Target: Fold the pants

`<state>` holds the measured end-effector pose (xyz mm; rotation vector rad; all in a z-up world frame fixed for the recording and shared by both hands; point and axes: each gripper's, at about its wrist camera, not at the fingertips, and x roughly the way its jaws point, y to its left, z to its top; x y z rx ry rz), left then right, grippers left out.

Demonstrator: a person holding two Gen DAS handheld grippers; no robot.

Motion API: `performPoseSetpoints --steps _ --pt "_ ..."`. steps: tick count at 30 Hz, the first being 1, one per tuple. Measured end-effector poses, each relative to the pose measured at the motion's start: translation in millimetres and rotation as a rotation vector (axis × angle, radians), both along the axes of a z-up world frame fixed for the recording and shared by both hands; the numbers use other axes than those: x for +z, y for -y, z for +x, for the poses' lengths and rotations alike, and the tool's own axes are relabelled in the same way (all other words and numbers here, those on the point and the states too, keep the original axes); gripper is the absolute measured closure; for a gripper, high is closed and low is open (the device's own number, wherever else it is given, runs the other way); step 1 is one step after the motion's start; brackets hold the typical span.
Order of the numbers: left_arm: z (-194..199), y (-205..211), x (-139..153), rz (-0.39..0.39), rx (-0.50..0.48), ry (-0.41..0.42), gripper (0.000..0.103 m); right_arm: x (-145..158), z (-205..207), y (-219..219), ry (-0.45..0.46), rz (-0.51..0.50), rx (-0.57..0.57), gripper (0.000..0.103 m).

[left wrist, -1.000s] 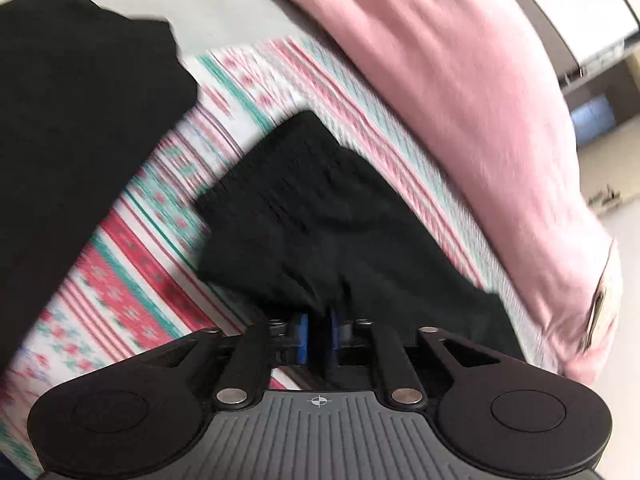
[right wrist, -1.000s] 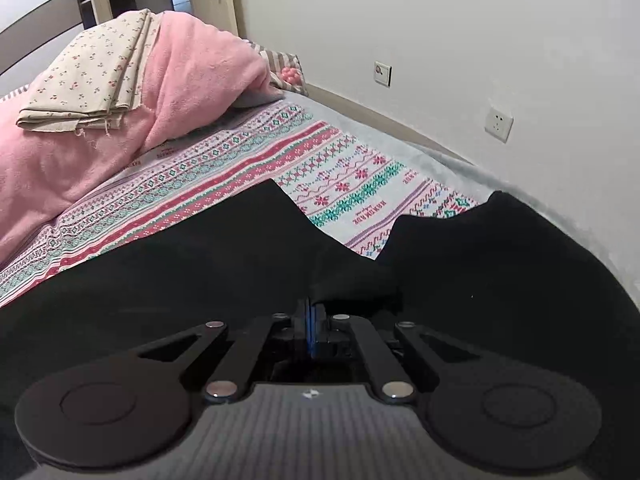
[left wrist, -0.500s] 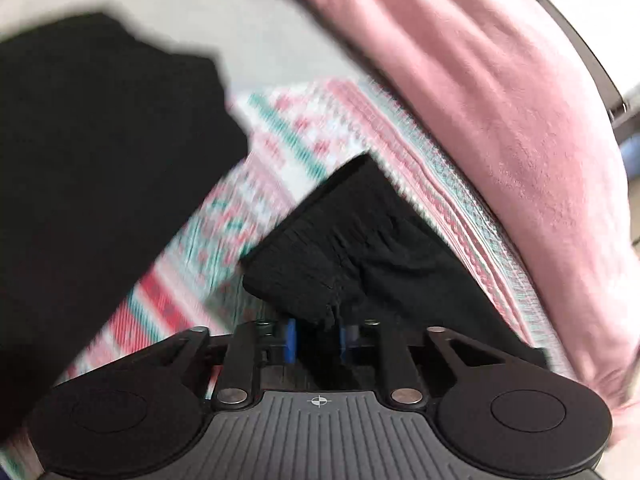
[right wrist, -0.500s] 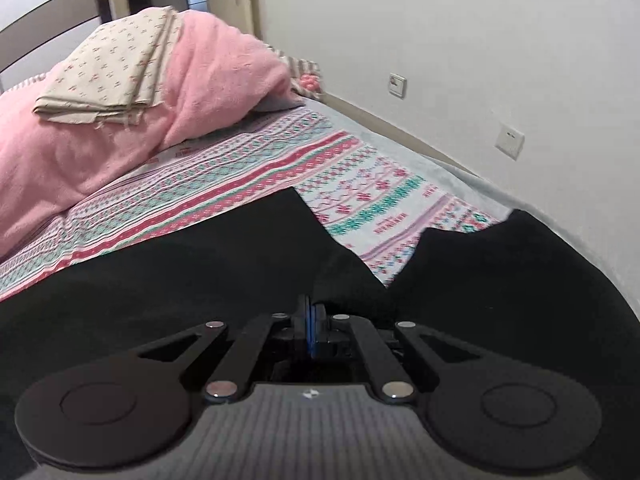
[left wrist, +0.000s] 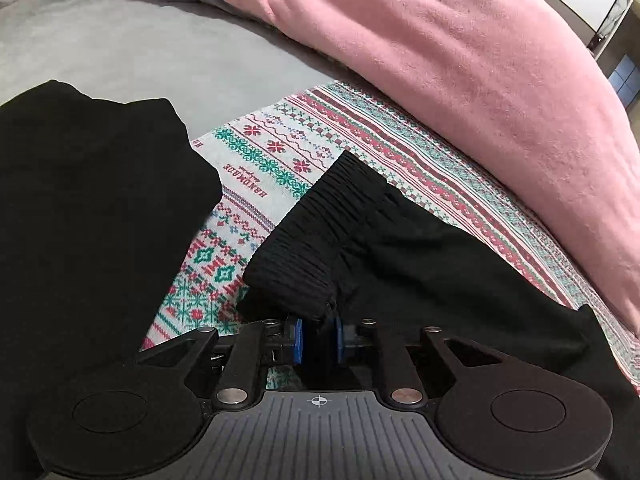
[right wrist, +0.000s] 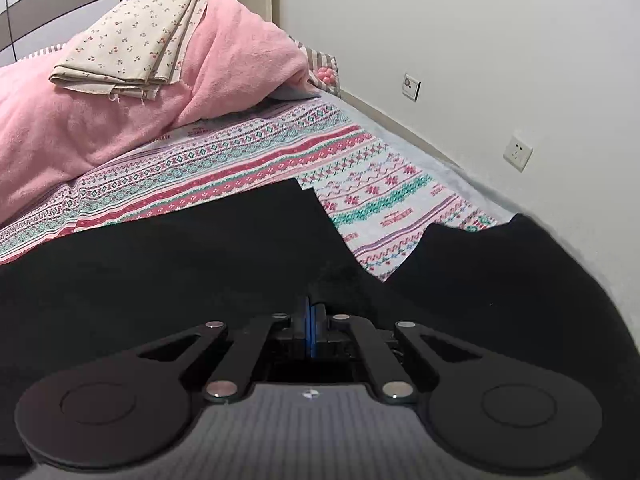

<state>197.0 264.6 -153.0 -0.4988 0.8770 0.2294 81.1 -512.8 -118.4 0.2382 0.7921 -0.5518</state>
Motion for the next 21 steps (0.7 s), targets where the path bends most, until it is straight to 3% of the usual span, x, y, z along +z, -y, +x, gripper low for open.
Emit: performPoseSetpoints --steps 5,8,10,11,14,17,18,19,21 --pt "0.7 -8.9 -3.1 -0.082 0.032 -0.021 0.082 1.7 -0.9 -1.7 -0.031 -0.041 0.002 0.103" --pt "-2.7 -15.0 -3.3 -0.182 0.073 -0.044 0.073 -10.1 5.6 -4.9 -0.097 -0.042 0.037 0.103" --pt "-9.8 -20.4 -5.6 -0.259 0.110 -0.072 0.025 -8.8 3.7 -3.4 -0.093 -0.040 0.040 0.103" --pt "-13.9 -21.8 -6.9 -0.274 0.123 -0.060 0.024 -6.6 2.1 -2.3 -0.086 -0.043 0.035 0.103" --pt "-12.1 -18.0 -10.5 -0.234 0.125 -0.046 0.026 -5.0 0.6 -0.3 -0.081 -0.042 0.027 0.103" --pt "-3.3 -14.0 -14.8 -0.209 0.138 0.010 0.036 -7.1 3.4 -1.9 -0.105 -0.066 0.022 0.103" --pt "0.7 -11.1 -15.7 -0.160 0.152 0.003 0.065 -7.0 4.1 -2.8 -0.106 -0.069 0.022 0.103" --pt "4.4 -6.8 -15.9 -0.096 0.162 -0.010 0.075 -6.9 5.0 -3.9 -0.106 -0.071 0.022 0.103" --pt "5.7 0.1 -11.9 -0.046 0.174 0.021 0.087 -8.3 6.7 -6.1 -0.110 -0.065 0.036 0.103"
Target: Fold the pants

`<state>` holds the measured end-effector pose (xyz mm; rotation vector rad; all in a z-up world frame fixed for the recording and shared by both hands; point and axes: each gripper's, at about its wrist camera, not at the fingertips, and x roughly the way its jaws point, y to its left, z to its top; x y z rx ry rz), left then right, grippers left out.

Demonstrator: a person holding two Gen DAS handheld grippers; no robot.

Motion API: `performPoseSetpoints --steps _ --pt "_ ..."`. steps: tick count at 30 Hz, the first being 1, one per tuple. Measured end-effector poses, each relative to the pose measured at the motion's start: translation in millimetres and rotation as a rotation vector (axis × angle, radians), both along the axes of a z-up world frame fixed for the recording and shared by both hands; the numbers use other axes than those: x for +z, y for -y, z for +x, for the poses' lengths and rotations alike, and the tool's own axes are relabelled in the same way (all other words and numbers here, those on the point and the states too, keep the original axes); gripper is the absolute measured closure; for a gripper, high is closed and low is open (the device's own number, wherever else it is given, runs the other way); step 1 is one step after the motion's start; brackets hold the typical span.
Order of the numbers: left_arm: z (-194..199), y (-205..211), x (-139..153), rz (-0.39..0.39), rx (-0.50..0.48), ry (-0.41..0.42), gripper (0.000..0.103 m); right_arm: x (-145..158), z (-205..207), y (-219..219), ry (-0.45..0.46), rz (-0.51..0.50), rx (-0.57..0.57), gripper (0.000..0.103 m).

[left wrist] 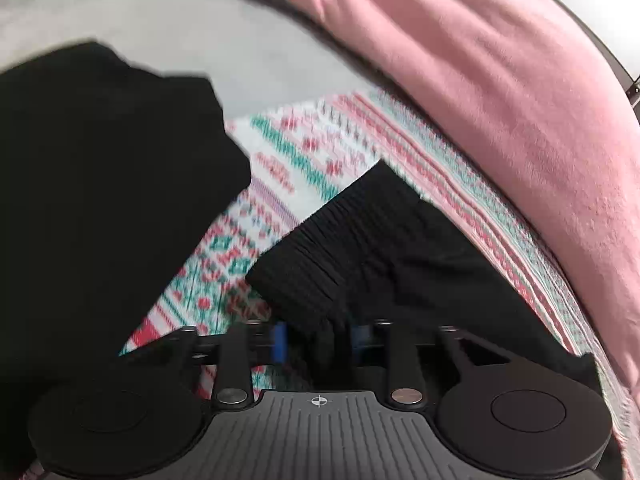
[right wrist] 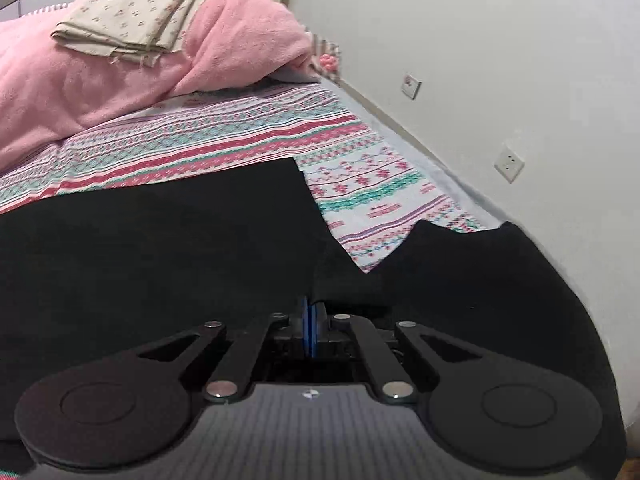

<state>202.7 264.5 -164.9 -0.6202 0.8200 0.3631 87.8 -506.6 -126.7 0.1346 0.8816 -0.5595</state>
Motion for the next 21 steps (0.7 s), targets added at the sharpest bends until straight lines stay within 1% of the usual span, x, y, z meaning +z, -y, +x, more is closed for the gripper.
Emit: performPoseSetpoints --steps 1,4,6,7,8,9,11,12,14,15,17,18,19,20,21 --pt "-1.8 2.1 6.3 0.025 0.002 0.026 0.091 -2.2 1.1 -0.1 -0.010 0.005 0.007 0.103" --pt "-8.7 3.6 26.6 0.094 -0.001 0.096 0.092 -9.0 4.3 -0.2 -0.043 0.000 0.014 0.103" --pt "-15.0 -2.2 33.9 0.150 0.022 0.102 0.092 -10.5 4.1 -0.9 -0.052 -0.002 0.023 0.103" --pt "-17.0 -7.6 34.3 0.161 0.045 0.098 0.093 -10.5 3.7 -1.6 -0.050 0.005 0.033 0.103" --pt "-18.7 -14.7 33.3 0.156 0.054 0.094 0.093 -10.2 3.3 -2.5 -0.047 0.016 0.046 0.103" --pt "-17.0 -20.5 30.7 0.140 0.044 0.090 0.093 -9.9 3.4 -3.8 -0.041 0.033 0.062 0.103" --pt "-12.5 -24.1 22.5 0.140 0.014 0.037 0.092 -8.3 4.4 -7.8 -0.043 0.020 0.077 0.103" --pt "-11.7 -27.3 18.3 0.124 0.020 0.018 0.092 -7.4 4.6 -8.4 -0.041 0.017 0.080 0.103" --pt "-11.1 -37.4 15.2 0.068 0.039 0.016 0.091 -5.3 3.5 -5.2 -0.018 0.052 0.076 0.103" --pt "-10.5 -39.2 16.1 0.064 0.038 0.015 0.090 -3.6 1.6 -2.9 0.002 0.081 0.075 0.103" --pt "-10.4 -36.6 18.1 0.079 0.030 0.003 0.085 2.0 -2.8 0.2 0.049 0.126 0.075 0.103" --pt "-10.3 -32.6 19.5 0.094 0.015 -0.011 0.084 6.5 -5.5 0.5 0.073 0.138 0.073 0.103" --pt "-9.3 -29.0 19.7 0.104 -0.007 -0.028 0.078 11.3 -7.7 -1.0 0.092 0.138 0.074 0.103" --pt "-7.5 -28.1 19.9 0.097 -0.032 -0.049 0.074 16.4 -11.0 -3.1 0.107 0.126 0.077 0.103" --pt "-7.4 -28.1 19.0 0.074 -0.044 -0.059 0.069 21.3 -14.1 -5.0 0.120 0.114 0.082 0.103"
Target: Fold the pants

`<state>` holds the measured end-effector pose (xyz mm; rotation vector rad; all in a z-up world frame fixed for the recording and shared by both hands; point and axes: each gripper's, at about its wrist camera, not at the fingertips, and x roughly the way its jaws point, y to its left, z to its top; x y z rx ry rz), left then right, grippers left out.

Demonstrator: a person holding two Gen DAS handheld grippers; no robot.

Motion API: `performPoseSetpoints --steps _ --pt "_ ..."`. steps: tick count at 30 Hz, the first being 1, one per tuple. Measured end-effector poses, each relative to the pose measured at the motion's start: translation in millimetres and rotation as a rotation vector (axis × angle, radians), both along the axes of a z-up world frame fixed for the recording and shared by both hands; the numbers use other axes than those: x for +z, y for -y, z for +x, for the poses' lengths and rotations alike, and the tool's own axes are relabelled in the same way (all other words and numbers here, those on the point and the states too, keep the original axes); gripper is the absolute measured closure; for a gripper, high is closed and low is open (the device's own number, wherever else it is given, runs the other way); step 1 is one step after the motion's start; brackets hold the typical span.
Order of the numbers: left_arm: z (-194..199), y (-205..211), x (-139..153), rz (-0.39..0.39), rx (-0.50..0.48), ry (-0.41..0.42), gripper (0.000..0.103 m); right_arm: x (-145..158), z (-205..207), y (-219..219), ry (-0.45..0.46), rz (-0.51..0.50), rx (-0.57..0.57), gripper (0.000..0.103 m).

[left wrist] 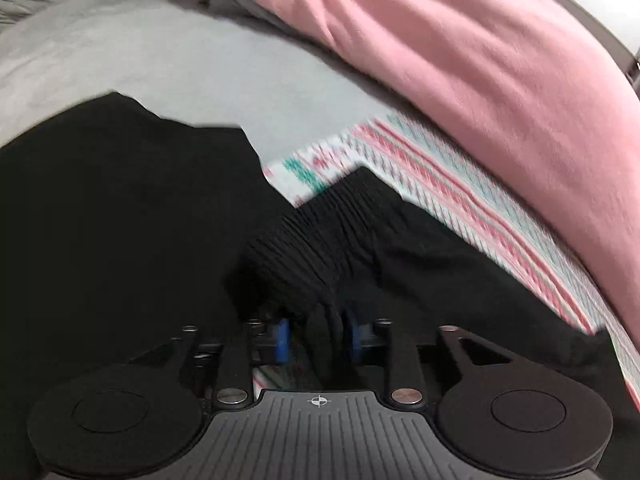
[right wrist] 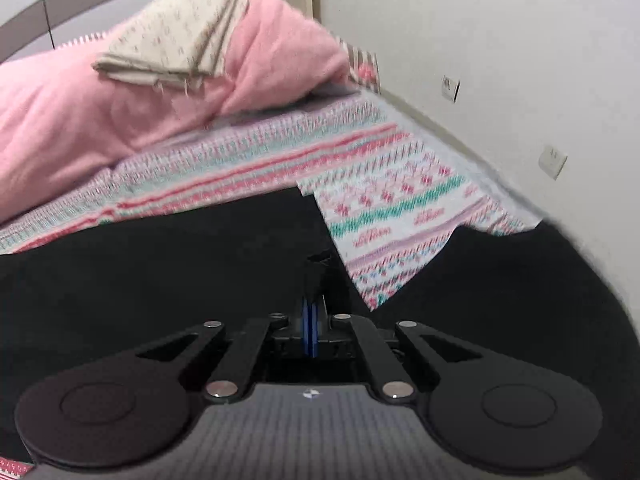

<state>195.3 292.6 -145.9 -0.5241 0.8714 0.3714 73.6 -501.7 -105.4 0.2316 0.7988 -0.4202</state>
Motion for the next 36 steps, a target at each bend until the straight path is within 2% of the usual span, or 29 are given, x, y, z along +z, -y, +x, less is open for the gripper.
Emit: performPoseSetpoints --steps 4,5,7,9,11,14,16,18,19,21,23,24,25,28,29,31,33,36 --pt "-3.8 -3.1 -3.5 -0.100 0.007 -0.033 0.052 3.9 -6.1 1.5 -0.002 -0.014 -0.002 0.103" --pt "-5.0 -1.5 -1.9 -0.097 0.006 -0.035 0.050 3.1 -7.2 0.7 -0.018 -0.032 -0.004 0.103" --pt "-5.5 3.2 1.8 -0.072 -0.012 -0.044 0.039 3.9 -10.7 -4.4 -0.034 -0.077 -0.001 0.103" --pt "-7.2 5.0 5.7 -0.063 -0.018 -0.046 0.034 5.0 -15.9 -7.2 -0.033 -0.090 0.014 0.103" --pt "-9.9 1.7 7.8 -0.087 -0.012 -0.046 0.032 5.1 -20.3 -4.6 -0.032 -0.086 0.013 0.103" --pt "-16.5 -4.6 11.1 -0.129 0.018 -0.046 0.032 -3.4 -18.2 -4.2 -0.087 -0.117 0.019 0.103" --pt "-25.4 -7.4 19.5 -0.112 0.064 -0.035 0.029 -9.3 -14.9 -7.2 -0.138 -0.162 0.022 0.103" --pt "-36.2 -7.7 34.9 -0.059 0.144 0.001 0.027 -7.5 -15.0 -7.7 -0.142 -0.203 -0.004 0.097" --pt "-40.0 -5.5 44.6 -0.031 0.152 0.033 0.027 -2.5 -16.1 -6.8 -0.123 -0.212 -0.022 0.094" --pt "-42.4 1.8 62.2 0.009 0.119 0.088 0.026 9.5 -19.9 -4.7 -0.073 -0.228 -0.071 0.077" --pt "-41.1 13.5 74.7 0.045 0.097 0.137 0.026 17.2 -19.9 -5.5 -0.031 -0.249 -0.100 0.069" --pt "-35.4 23.0 78.5 0.061 0.065 0.157 0.025 18.5 -18.2 -5.9 -0.014 -0.247 -0.104 0.069" --pt "-24.1 35.8 80.6 0.073 -0.010 0.160 0.025 18.5 -15.0 -7.5 0.003 -0.239 -0.099 0.069" --pt "22.8 87.1 75.3 0.016 -0.258 0.139 0.024 13.8 3.4 -20.1 0.050 -0.168 -0.048 0.069" --pt "37.5 106.5 71.4 0.013 -0.311 0.127 0.024 11.0 12.2 -29.0 0.062 -0.138 -0.006 0.069" --pt "66.8 152.5 61.5 0.061 -0.451 0.102 0.024 6.5 27.7 -50.6 0.070 -0.109 0.071 0.069" --pt "99.5 194.6 45.6 0.089 -0.589 0.088 0.024 2.1 44.3 -88.6 0.060 -0.132 0.210 0.068" --pt "148.1 235.0 6.8 0.080 -0.646 -0.006 0.024 -7.7 55.8 -145.2 0.050 -0.120 0.454 0.065"
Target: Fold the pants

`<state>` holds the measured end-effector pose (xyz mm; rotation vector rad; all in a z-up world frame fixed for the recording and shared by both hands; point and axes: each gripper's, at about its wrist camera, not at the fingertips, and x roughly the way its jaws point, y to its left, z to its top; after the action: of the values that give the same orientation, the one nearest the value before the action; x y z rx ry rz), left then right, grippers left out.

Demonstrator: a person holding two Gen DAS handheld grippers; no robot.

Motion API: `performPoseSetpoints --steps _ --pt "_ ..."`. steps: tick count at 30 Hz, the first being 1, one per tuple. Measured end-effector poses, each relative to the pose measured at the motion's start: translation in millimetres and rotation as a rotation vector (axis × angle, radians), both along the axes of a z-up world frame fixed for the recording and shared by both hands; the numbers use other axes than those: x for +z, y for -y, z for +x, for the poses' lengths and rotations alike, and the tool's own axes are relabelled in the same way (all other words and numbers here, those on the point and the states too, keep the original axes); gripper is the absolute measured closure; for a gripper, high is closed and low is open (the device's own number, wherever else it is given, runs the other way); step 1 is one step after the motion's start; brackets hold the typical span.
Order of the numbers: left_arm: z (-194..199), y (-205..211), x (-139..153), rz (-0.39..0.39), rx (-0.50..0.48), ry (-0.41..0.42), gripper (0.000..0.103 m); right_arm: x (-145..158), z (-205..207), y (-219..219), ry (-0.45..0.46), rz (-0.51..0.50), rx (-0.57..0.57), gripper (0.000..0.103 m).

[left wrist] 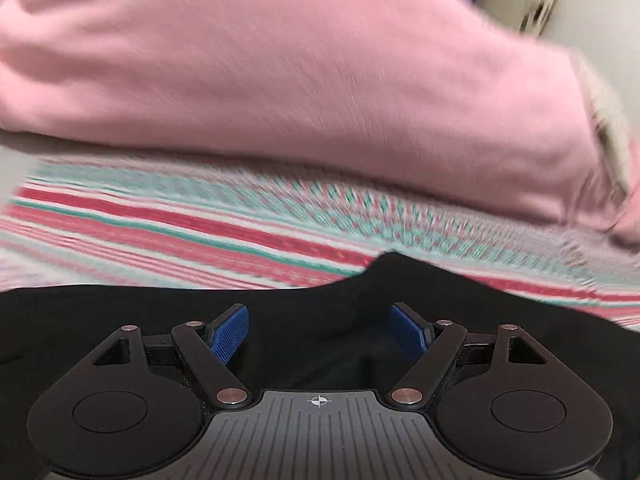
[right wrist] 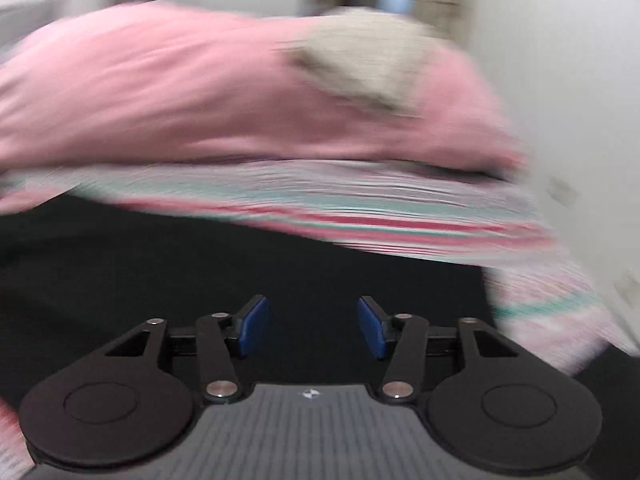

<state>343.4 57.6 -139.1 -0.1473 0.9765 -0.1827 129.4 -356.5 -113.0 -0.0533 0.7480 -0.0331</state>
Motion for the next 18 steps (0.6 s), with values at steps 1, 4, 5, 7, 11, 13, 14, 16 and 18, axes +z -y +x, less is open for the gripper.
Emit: performPoseSetpoints --steps 1,4,5,7,11,13,14,16,18 --pt "13.8 8.5 -13.6 -0.001 0.008 -0.036 0.024 -5.8 2.9 -20.5 -0.024 -0.006 0.074 0.065" --pt "28.3 22.3 -39.3 0.036 0.057 -0.014 0.025 -25.0 3.9 -75.7 -0.075 -0.094 0.265 0.065" --pt "28.3 30.7 -40.1 0.047 0.026 0.022 0.027 -31.0 2.9 -90.5 -0.086 -0.110 0.332 0.065" --pt "26.0 45.4 -43.4 0.065 -0.031 0.051 0.058 -41.8 -4.3 -118.4 -0.109 -0.127 0.493 0.065" --pt "15.8 59.3 -46.8 0.077 -0.106 0.087 0.067 -65.0 -15.0 -146.1 -0.259 -0.159 0.683 0.070" --pt "16.7 61.9 -46.8 0.060 -0.134 0.092 0.066 -60.0 -19.2 -145.5 -0.281 -0.156 0.716 0.071" --pt "16.3 61.4 -47.3 0.066 -0.148 0.096 0.066 -57.6 -20.1 -142.9 -0.288 -0.149 0.722 0.071" --pt "15.3 57.4 -45.9 0.063 -0.142 0.095 0.066 -54.1 -25.8 -141.0 -0.264 -0.162 0.722 0.071" --pt "16.2 51.8 -43.6 0.038 -0.129 0.084 0.066 -52.1 -30.0 -145.1 -0.212 -0.177 0.749 0.070"
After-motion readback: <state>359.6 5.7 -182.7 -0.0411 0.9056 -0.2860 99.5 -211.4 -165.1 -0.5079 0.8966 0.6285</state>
